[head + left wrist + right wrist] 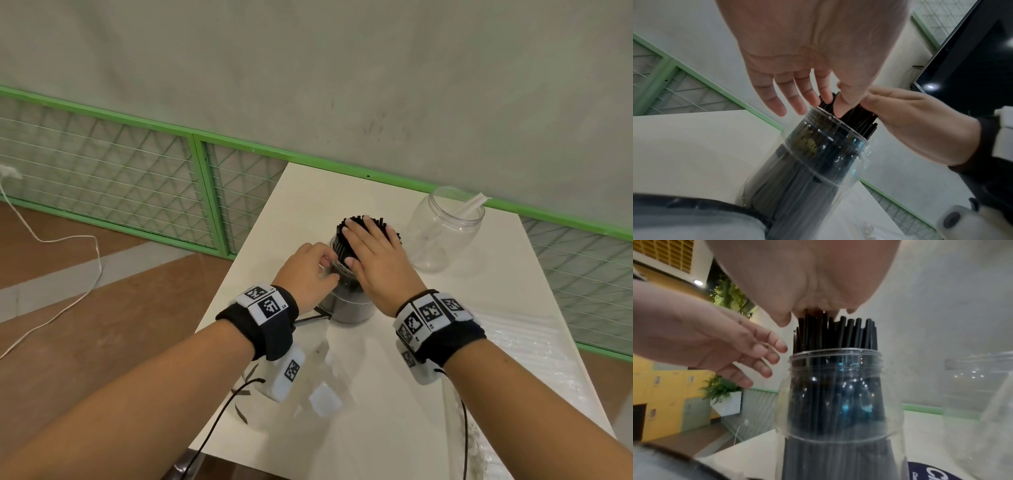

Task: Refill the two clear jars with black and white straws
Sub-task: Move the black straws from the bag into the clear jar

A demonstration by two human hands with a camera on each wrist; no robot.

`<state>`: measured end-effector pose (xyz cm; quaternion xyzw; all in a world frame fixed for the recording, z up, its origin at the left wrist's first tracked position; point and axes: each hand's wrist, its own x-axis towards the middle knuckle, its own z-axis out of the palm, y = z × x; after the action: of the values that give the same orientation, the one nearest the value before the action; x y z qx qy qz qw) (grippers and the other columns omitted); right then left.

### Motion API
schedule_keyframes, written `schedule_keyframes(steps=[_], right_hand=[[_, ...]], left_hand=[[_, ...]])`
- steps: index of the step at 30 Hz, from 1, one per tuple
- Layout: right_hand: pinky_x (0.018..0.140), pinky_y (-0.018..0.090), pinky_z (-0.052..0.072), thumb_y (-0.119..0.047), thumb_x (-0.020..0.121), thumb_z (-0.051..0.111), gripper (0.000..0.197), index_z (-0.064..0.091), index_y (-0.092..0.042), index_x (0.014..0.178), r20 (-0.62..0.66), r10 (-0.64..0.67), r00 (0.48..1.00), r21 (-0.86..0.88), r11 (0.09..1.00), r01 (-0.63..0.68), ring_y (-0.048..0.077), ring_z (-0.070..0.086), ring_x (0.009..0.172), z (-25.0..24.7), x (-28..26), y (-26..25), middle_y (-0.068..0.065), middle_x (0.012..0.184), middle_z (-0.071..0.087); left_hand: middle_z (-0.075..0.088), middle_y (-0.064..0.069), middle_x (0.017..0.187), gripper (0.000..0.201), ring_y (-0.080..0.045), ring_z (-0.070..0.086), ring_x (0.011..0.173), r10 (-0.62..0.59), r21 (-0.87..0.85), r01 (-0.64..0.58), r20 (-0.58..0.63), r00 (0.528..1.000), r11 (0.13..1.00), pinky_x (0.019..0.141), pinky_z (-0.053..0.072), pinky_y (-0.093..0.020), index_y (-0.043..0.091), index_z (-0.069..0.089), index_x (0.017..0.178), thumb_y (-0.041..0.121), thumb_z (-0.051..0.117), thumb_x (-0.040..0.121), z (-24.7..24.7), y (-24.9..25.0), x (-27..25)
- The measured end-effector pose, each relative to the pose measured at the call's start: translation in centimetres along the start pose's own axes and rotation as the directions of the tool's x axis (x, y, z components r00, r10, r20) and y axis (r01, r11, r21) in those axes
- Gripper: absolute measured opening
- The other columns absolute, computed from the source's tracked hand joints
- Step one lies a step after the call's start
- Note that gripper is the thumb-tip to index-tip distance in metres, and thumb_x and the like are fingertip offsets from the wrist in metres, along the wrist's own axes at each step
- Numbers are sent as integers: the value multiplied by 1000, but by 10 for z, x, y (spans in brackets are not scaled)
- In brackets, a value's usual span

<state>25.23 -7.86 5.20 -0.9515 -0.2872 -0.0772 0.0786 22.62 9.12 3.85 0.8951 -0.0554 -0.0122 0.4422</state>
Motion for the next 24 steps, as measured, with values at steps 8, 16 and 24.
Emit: schedule_keyframes(steps=[8, 16, 24], right_hand=[[120, 48, 6, -50, 98, 29, 66, 10, -18, 153, 127, 377, 917, 311, 863, -398, 25, -4, 149, 2, -4, 20, 1, 162, -1], [114, 35, 13, -30, 101, 33, 51, 22, -25, 151, -32, 378, 925, 514, 800, -309, 28, 16, 144, 10, 7, -4, 5, 161, 11], [115, 54, 9, -46, 102, 20, 52, 10, -35, 152, 147, 327, 934, 85, 936, -341, 23, -4, 148, 1, 11, -14, -12, 161, -2]], left_hand=[[34, -5, 146, 86, -22, 32, 135, -23, -10, 25, 135, 991, 1000, 112, 28, -37, 25, 21, 147, 27, 71, 76, 9, 4, -2], [48, 10, 133, 85, -12, 50, 117, -32, -104, 42, 95, 995, 994, 85, 36, -10, 29, 15, 148, 19, 67, 82, 8, 9, -5], [45, -5, 144, 79, -25, 47, 125, -73, -58, 80, 122, 990, 995, 84, 31, -14, 25, 10, 150, 16, 59, 89, -2, 4, -5]])
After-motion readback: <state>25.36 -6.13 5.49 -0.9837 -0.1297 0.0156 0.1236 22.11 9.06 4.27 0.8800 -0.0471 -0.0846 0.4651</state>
